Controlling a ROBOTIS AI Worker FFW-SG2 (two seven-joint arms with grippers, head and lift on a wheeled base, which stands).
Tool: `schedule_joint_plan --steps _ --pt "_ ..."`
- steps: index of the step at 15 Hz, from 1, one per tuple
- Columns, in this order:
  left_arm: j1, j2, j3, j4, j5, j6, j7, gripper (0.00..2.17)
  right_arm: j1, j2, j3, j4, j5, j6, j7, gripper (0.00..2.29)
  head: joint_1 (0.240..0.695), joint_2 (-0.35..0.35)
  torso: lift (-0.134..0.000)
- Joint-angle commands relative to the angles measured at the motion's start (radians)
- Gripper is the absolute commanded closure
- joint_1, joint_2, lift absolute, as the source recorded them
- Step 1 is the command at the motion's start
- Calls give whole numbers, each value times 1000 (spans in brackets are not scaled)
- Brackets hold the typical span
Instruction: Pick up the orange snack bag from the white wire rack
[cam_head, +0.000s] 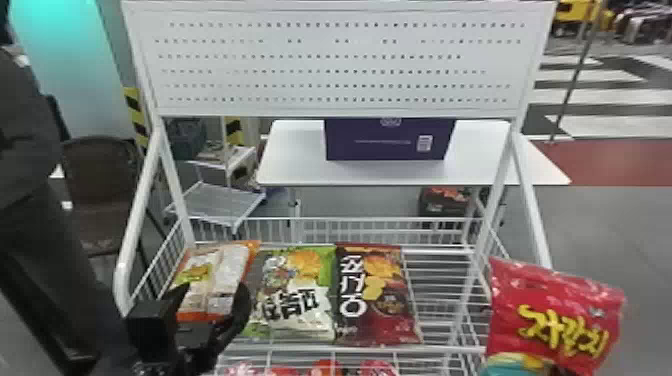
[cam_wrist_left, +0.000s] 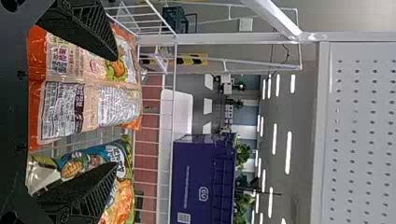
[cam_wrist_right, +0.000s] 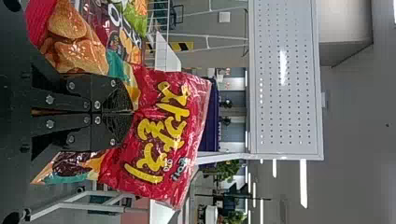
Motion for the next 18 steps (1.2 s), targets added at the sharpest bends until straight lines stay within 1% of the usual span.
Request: schedule_joint_plan --steps 1,3,6,7,8,9,10,12,16,18 --pt "-67 0 5 112 2 0 2 87 -3 0 -1 2 2 0 0 2219 499 0 0" --pt "-90 2 17 166 0 0 -3 87 -4 0 -1 5 2 0 0 2219 499 0 0" --pt "-115 3 20 200 -7 22 -11 87 -9 0 -2 6 4 0 0 2219 499 0 0" --pt "-115 5 22 200 -3 31 -11 279 -10 2 -2 10 4 0 0 2219 499 0 0" --pt "-115 5 25 200 0 43 -12 765 -12 3 -2 11 4 0 0 2219 499 0 0" --pt "-115 3 25 198 -1 65 -11 1541 -14 3 -2 13 4 0 0 2219 499 0 0" --pt "-113 3 28 190 -1 93 -11 2155 -14 3 -2 14 4 0 0 2219 499 0 0" --pt "-103 3 31 173 0 86 -11 2145 -17 3 -4 17 2 0 0 2219 499 0 0" --pt "-54 3 48 86 0 68 6 2145 -23 0 -2 23 -1 0 0 2219 499 0 0" --pt "-3 3 66 9 0 56 9 2145 -26 -3 -1 29 -2 0 0 2219 499 0 0"
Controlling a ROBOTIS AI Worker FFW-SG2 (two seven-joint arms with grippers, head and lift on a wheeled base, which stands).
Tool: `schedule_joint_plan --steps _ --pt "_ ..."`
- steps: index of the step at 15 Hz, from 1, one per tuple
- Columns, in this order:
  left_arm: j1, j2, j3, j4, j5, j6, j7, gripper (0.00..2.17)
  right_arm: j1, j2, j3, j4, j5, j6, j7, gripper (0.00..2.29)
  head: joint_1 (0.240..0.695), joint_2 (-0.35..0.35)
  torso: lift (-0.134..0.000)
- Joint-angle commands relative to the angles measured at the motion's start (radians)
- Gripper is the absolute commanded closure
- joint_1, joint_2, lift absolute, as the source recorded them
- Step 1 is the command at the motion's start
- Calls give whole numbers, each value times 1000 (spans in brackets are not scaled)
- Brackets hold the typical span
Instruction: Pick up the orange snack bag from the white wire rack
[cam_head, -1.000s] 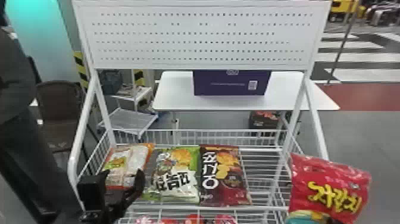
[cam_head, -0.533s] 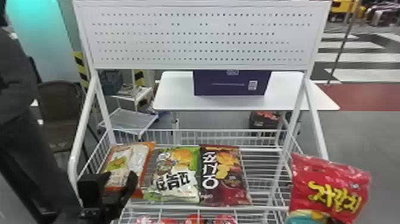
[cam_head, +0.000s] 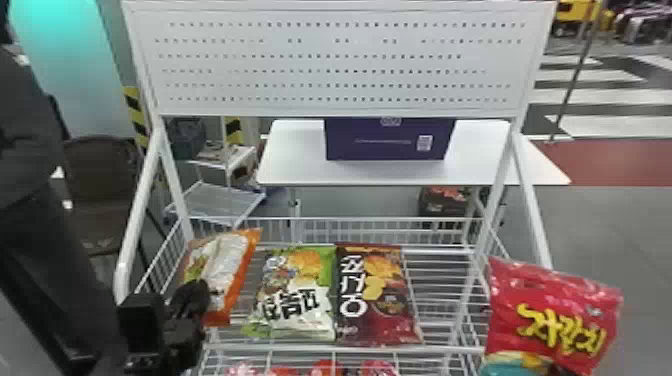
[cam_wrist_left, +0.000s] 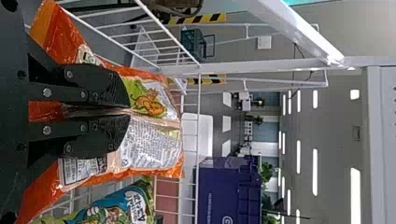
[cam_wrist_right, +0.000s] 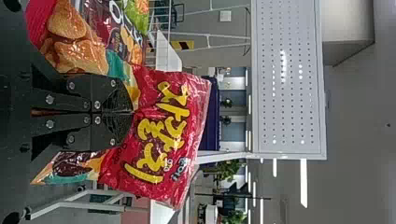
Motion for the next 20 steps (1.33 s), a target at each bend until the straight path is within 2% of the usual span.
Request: schedule_joint_plan --steps 1,6,10,15,17,20 --pt "68 0 23 -97 1 -11 8 2142 -5 -2 3 5 -1 0 0 2219 499 0 0" --pt "310 -3 50 -294 6 -152 54 2145 -10 0 7 10 -1 0 0 2219 499 0 0" --pt "504 5 65 -444 6 -232 54 2145 -11 1 10 11 2 0 0 2219 499 0 0" --pt "660 21 97 -556 6 -256 41 2145 -11 -2 20 10 -1 0 0 2219 499 0 0" --pt "723 40 109 -591 6 -269 37 2145 -8 -7 21 8 -1 0 0 2219 499 0 0" --pt "792 44 109 -606 4 -376 37 2145 -5 -7 21 3 -1 0 0 2219 499 0 0"
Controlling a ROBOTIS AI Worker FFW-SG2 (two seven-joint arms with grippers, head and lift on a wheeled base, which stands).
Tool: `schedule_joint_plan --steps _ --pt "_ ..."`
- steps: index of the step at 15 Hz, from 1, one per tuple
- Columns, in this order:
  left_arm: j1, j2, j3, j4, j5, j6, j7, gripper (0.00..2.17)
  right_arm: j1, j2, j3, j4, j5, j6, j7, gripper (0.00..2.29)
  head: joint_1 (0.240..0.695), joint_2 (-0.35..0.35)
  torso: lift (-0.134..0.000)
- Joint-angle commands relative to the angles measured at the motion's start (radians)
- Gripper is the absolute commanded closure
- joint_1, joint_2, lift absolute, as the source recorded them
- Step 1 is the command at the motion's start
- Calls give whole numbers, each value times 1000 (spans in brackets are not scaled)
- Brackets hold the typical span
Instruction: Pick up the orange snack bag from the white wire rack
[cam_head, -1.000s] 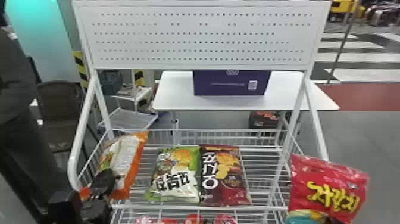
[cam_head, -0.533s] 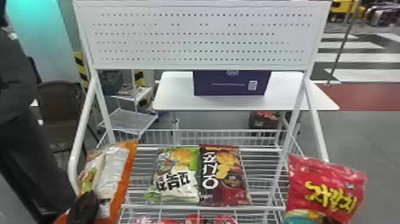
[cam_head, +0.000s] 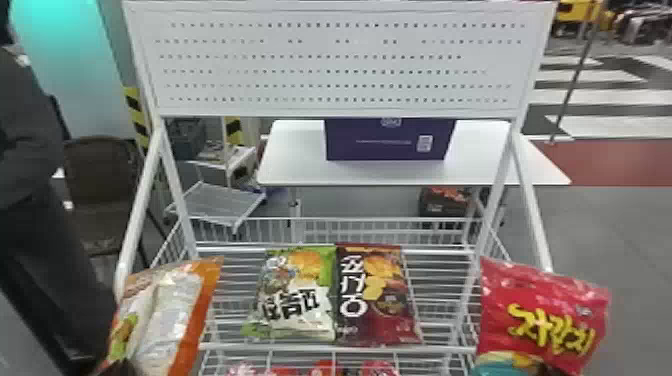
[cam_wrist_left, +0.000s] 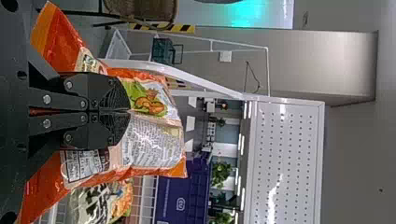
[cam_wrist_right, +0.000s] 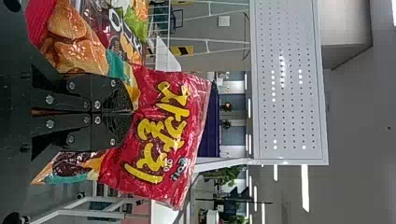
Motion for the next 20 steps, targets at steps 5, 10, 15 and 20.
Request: schedule_joint_plan --steps 5,10,15,20 --pt "37 2 -3 -13 -4 -48 3 2145 6 -2 1 -3 1 0 0 2219 499 0 0" --pt "36 2 -4 -12 -4 -51 4 2145 6 -5 3 -4 0 0 0 2219 499 0 0" --pt "39 0 -4 -12 -4 -57 9 2145 6 -5 8 -4 0 0 0 2219 499 0 0" --pt "39 0 2 -13 -4 -63 9 2145 11 -5 8 -6 0 -6 0 2219 499 0 0"
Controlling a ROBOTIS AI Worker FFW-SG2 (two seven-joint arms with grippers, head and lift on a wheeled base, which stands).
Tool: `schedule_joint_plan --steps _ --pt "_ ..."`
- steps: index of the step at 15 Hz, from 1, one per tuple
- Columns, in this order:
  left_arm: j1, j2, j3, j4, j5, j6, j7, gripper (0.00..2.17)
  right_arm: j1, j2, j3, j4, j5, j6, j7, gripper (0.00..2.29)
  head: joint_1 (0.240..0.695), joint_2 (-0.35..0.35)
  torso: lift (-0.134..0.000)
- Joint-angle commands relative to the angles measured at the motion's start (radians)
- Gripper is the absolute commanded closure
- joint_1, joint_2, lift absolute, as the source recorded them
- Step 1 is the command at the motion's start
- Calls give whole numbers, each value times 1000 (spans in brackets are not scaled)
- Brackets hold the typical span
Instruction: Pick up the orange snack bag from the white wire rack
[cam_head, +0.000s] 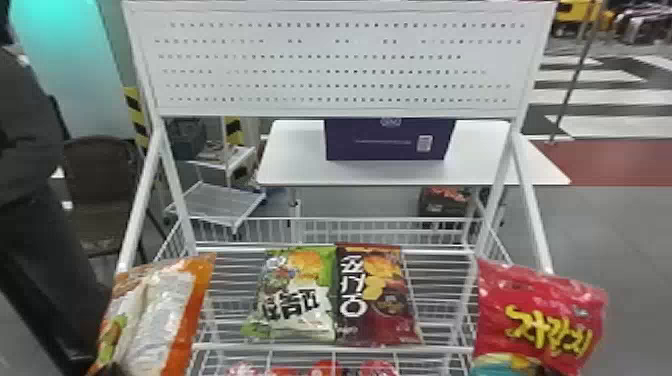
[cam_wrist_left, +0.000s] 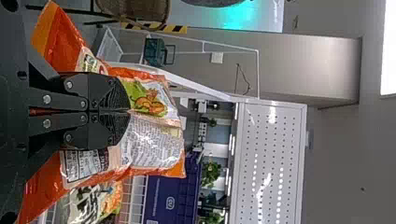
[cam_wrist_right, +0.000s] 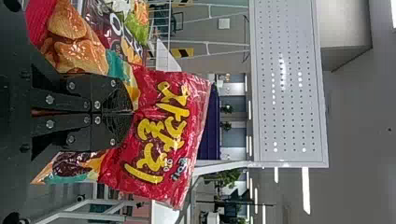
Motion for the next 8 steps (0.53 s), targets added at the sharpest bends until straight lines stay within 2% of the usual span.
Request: schedule_joint_plan --steps 1,8 --pt "4 0 2 -1 2 -7 0 2145 0 0 2 0 1 -2 0 2219 499 0 0" --pt "8 -1 9 1 5 -23 0 2145 -2 0 2 0 2 -2 0 2219 499 0 0"
